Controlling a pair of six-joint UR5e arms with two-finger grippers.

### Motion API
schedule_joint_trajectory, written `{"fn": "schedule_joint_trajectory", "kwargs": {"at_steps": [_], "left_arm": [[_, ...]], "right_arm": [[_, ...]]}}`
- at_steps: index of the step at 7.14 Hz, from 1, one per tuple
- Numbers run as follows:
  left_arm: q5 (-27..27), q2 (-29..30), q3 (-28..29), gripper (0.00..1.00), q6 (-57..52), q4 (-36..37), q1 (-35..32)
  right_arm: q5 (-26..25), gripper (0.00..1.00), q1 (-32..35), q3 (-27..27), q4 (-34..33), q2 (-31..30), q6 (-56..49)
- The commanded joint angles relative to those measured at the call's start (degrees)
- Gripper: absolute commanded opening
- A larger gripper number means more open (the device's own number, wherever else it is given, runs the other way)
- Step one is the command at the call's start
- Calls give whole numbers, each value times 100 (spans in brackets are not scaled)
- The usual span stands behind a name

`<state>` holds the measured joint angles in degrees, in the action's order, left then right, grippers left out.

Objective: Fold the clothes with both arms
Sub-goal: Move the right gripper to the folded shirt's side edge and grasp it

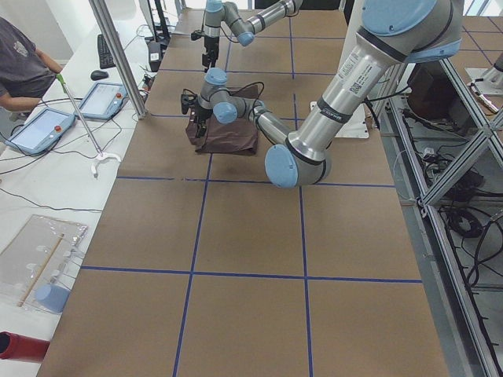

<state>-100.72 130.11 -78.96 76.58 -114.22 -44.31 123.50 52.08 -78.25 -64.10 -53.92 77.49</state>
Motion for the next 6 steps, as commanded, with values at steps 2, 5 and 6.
{"fn": "schedule_joint_trajectory", "kwargs": {"at_steps": [2,5,6], "left_arm": [[-35,5,-215,99,32,57,-25],[-27,-21,-286,99,68,57,-25],[-27,-30,-286,99,68,57,-25]], "right_arm": [[-333,100,-661,-1048,-32,-870,555],[-695,100,-1348,-1650,-41,-1551,837],[-791,100,-1498,-1650,-41,-1604,837]]}}
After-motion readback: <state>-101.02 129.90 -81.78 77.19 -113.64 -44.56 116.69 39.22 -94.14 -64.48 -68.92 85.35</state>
